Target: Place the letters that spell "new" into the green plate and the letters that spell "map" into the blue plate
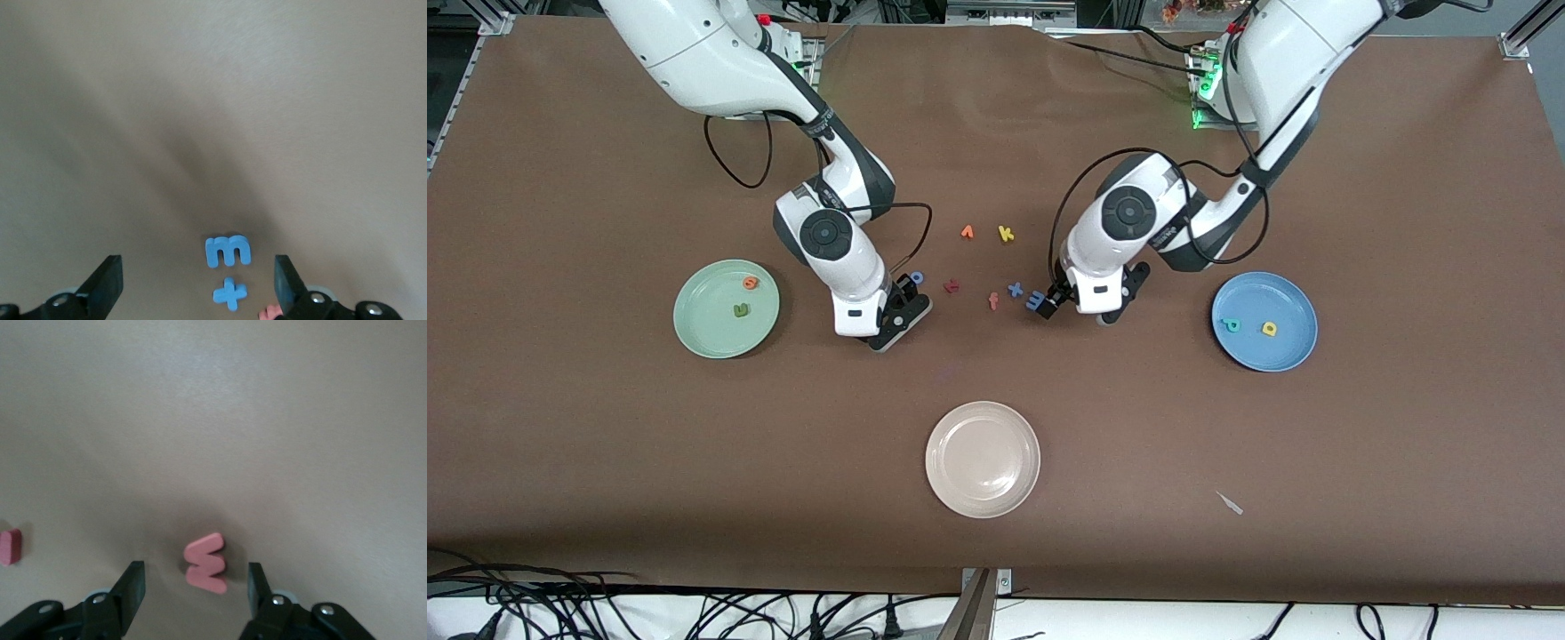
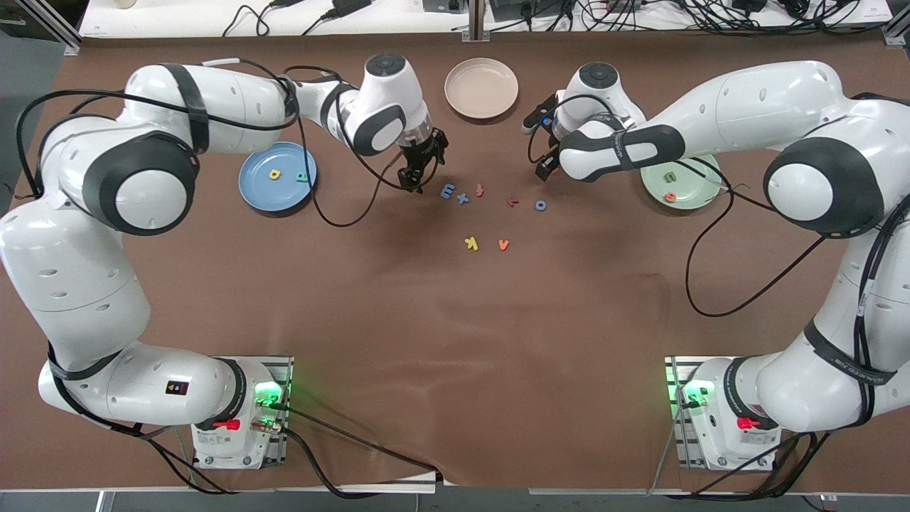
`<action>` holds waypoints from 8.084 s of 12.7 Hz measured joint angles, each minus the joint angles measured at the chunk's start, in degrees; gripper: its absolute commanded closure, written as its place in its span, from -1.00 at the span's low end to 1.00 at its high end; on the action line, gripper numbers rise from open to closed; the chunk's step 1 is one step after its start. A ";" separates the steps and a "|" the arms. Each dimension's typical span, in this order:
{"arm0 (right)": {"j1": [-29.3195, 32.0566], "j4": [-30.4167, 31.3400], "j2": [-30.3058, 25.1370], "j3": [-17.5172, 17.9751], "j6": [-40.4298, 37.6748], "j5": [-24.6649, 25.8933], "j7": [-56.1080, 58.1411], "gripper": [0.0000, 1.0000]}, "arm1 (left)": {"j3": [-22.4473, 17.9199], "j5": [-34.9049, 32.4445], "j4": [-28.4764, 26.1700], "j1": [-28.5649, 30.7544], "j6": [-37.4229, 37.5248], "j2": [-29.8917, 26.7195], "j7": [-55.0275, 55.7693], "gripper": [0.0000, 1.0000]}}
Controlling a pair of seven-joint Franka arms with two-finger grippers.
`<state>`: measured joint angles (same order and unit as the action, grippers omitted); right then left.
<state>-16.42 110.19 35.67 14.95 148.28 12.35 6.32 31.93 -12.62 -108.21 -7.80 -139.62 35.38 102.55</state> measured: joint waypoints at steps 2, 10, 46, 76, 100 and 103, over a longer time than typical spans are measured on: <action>-0.21 -0.01 0.25 0.00 0.04 0.02 0.00 -0.18 | -2.27 -3.48 0.81 -3.16 -1.62 1.82 7.45 -1.00; -0.20 -0.61 0.43 -0.24 -0.42 1.72 0.01 0.95 | -7.79 -5.40 4.95 -10.55 -2.13 5.30 12.00 -0.97; 1.24 23.68 -23.87 -27.37 -3.90 1.15 14.53 -0.49 | -5.23 -7.99 9.54 16.00 35.53 -1.23 -69.98 0.73; 13.85 -15.39 -38.74 -21.06 -58.85 -13.24 -6.56 -1.00 | -28.89 13.97 15.59 10.85 52.51 -32.69 -96.22 -1.00; 17.94 -13.72 -39.40 -17.81 -57.33 -12.55 -7.12 -1.00 | -30.03 13.81 15.23 8.14 47.88 -32.14 -96.03 -1.00; 17.90 -13.26 -39.41 -17.87 -56.92 -12.55 -7.12 -1.00 | -30.03 13.81 15.23 8.15 47.81 -32.14 -96.03 -1.00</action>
<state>1.48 96.94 -3.74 -2.92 91.36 -0.20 -0.80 1.89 1.19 -92.98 0.35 -91.81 3.24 6.52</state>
